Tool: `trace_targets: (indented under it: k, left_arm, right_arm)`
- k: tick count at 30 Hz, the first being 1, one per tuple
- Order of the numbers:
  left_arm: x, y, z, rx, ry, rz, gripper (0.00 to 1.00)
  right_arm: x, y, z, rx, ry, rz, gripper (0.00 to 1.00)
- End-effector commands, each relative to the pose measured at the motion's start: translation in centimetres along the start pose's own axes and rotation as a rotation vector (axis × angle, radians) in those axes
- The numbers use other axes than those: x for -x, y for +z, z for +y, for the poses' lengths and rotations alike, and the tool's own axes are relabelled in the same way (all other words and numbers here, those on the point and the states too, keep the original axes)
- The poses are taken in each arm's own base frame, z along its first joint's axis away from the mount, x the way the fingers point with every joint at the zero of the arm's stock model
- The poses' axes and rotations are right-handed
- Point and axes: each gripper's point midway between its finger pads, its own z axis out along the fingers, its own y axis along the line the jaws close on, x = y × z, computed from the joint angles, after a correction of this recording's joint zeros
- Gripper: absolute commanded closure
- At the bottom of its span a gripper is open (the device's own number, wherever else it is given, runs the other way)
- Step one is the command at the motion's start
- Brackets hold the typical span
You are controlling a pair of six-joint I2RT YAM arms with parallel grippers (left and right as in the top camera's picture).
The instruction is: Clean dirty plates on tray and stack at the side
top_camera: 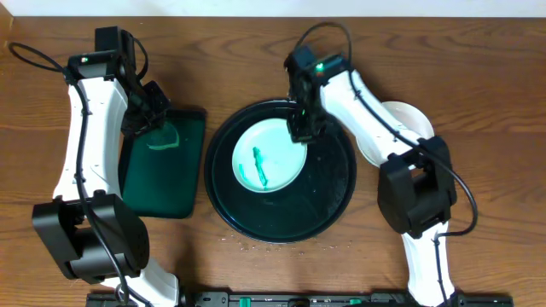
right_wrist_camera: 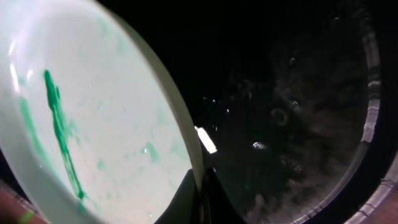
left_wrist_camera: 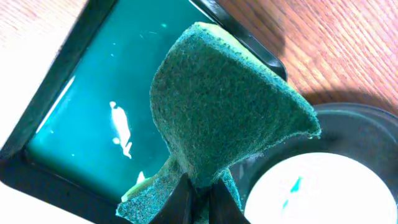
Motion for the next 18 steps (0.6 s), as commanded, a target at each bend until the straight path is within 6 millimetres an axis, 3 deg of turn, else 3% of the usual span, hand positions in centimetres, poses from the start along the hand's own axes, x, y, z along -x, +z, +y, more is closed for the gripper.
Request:
trace_targets:
  k: [1, 2, 4, 6, 12, 18]
  left_arm:
    - [-0.8, -0.3, -0.8, 0.007, 0.028, -0.001, 0.93]
    - [-1.0, -0.2, -1.0, 0.006, 0.027, 0.001, 0.93]
    - [-1.4, -0.2, -1.6, 0.005, 0.026, 0.005, 0.93]
    - [-2.0, -0.1, -2.5, 0.002, 0.047, 0.010, 0.93]
    - [-5.3, 0.1, -6.5, -0.011, 0.161, 0.032, 0.93]
    - [-6.9, 0.7, -7.7, -0.004, 0.203, 0.054, 0.93]
  right_arm:
    - [-1.3, 2.7, -0.8, -0.022, 0.076, 0.043, 0.99]
    - [-1.7, 3.1, -0.8, -0.019, 0.072, 0.060, 0.99]
    - [-2.7, 3.4, -0.7, 0.001, -0.025, 0.100, 0.87]
    - [-3.2, 3.4, -1.0, -0.002, -0.074, 0.121, 0.83]
    - [-2.5, 3.3, -0.5, 0.056, -0.089, 0.103, 0.75]
    - [-3.3, 5.6, -0.7, 0.050, -0.043, 0.109, 0.85]
